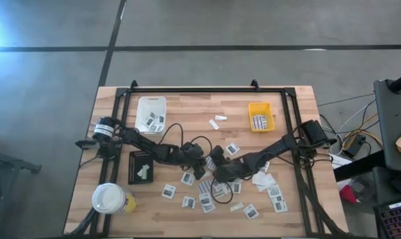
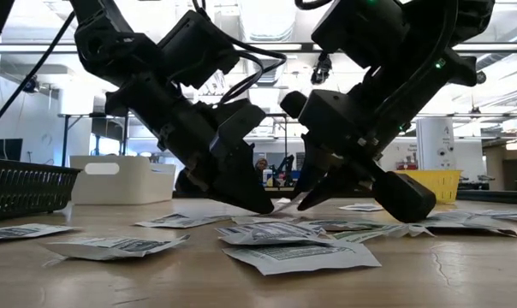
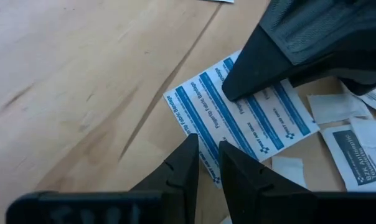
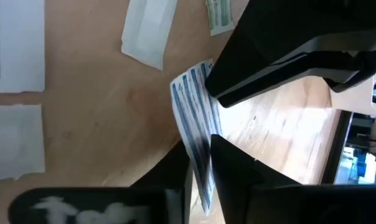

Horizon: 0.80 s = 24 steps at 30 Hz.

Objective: Pick & Place First Aid Supplies
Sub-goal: Put the blue bandage pack into the yellow bin

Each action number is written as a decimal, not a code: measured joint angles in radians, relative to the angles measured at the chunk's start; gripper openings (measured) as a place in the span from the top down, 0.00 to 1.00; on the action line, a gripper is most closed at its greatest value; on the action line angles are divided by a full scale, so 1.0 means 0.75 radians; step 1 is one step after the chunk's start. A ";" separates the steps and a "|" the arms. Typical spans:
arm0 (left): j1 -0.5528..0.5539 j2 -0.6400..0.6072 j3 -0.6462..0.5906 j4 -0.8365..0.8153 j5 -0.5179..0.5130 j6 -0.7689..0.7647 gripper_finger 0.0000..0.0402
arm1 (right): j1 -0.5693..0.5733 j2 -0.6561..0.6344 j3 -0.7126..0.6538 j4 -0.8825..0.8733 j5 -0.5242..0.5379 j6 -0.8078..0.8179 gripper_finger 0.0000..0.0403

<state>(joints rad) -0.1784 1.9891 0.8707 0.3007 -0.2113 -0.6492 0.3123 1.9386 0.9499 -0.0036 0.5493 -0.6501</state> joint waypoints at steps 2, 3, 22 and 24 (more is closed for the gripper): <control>-0.002 -0.013 0.000 0.000 -0.011 0.028 0.82 | 0.004 0.000 0.004 -0.002 0.002 0.000 0.90; -0.002 -0.018 -0.001 0.000 -0.012 0.043 0.82 | 0.008 0.001 0.007 -0.001 0.005 0.000 0.91; -0.003 -0.539 -0.015 -0.360 -0.299 0.289 0.82 | 0.107 -0.068 0.030 -0.037 0.156 0.120 0.98; -0.003 -0.584 -0.013 -0.407 -0.323 0.300 0.82 | 0.116 -0.089 0.032 -0.054 0.187 0.145 0.98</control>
<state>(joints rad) -0.1807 1.5508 0.8611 -0.0044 -0.4539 -0.4244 0.3991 1.8718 0.9737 -0.0441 0.6900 -0.5413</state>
